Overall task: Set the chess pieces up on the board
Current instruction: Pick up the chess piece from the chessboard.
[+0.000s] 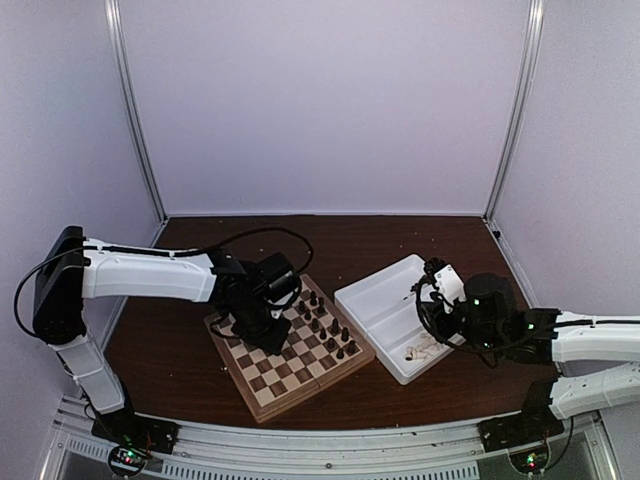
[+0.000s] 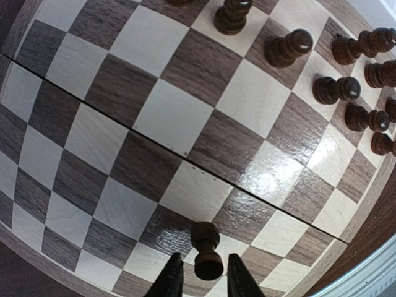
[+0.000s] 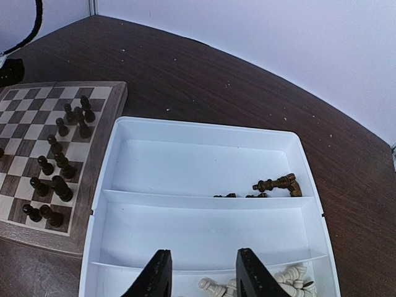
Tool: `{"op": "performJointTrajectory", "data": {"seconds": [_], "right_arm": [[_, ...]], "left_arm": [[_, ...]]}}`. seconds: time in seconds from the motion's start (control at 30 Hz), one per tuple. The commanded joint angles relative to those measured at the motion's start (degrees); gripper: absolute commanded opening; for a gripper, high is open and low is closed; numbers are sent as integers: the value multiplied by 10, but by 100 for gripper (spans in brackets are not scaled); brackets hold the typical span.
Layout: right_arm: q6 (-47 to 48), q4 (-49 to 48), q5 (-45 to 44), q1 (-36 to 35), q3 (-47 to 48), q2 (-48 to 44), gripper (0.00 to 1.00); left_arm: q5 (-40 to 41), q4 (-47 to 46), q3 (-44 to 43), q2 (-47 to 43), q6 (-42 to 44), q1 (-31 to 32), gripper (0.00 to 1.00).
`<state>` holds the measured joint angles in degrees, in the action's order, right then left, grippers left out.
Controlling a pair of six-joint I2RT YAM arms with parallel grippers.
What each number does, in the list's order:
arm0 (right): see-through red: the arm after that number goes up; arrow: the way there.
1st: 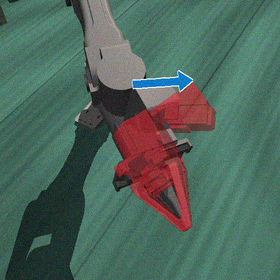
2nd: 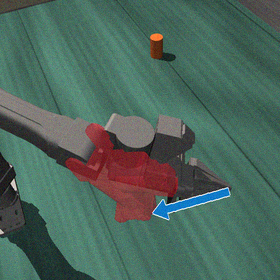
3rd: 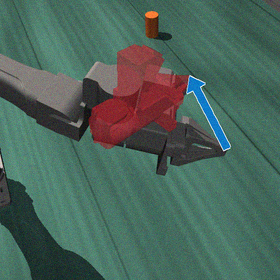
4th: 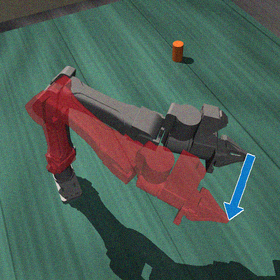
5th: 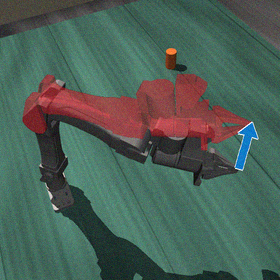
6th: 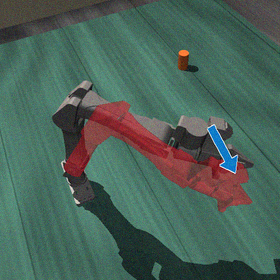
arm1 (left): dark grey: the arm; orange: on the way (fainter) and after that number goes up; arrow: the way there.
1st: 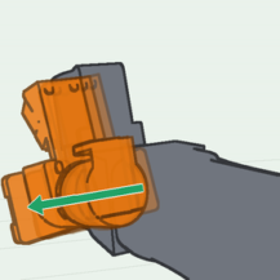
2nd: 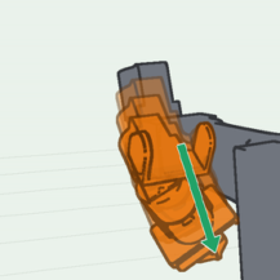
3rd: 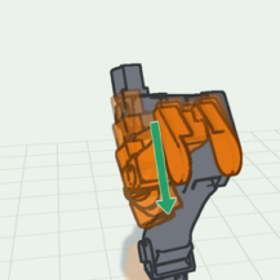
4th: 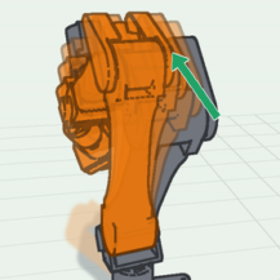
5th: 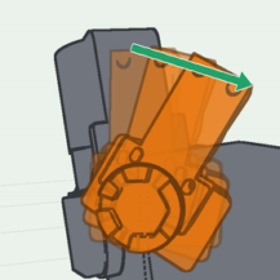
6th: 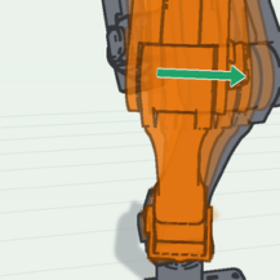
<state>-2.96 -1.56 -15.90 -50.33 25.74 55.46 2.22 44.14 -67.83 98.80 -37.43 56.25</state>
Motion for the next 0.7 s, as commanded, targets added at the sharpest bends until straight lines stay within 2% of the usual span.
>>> {"op": "performJointTrajectory", "data": {"seconds": [0.0, 0.23, 0.4, 0.53, 0.63, 0.67], "right_arm": [[-2, -12, -11, 4, -7, 0, 38], [-2, -13, -11, 4, -7, 1, 39], [-2, -13, -11, 4, -6, 3, 40], [-3, -13, -11, 5, -7, 1, 40], [-3, -14, -11, 5, -8, -1, 40], [-3, -14, -13, 5, -9, -4, 41]], "left_arm": [[9, 3, -17, 1, -1, 1, 22], [29, 10, -19, -13, 0, 1, 6], [52, 16, -32, -13, 8, 1, 4], [72, 36, -76, 7, 30, -7, 3], [78, 40, -108, 27, 51, -24, 3], [73, 37, -136, 44, 74, -47, 3]]}}
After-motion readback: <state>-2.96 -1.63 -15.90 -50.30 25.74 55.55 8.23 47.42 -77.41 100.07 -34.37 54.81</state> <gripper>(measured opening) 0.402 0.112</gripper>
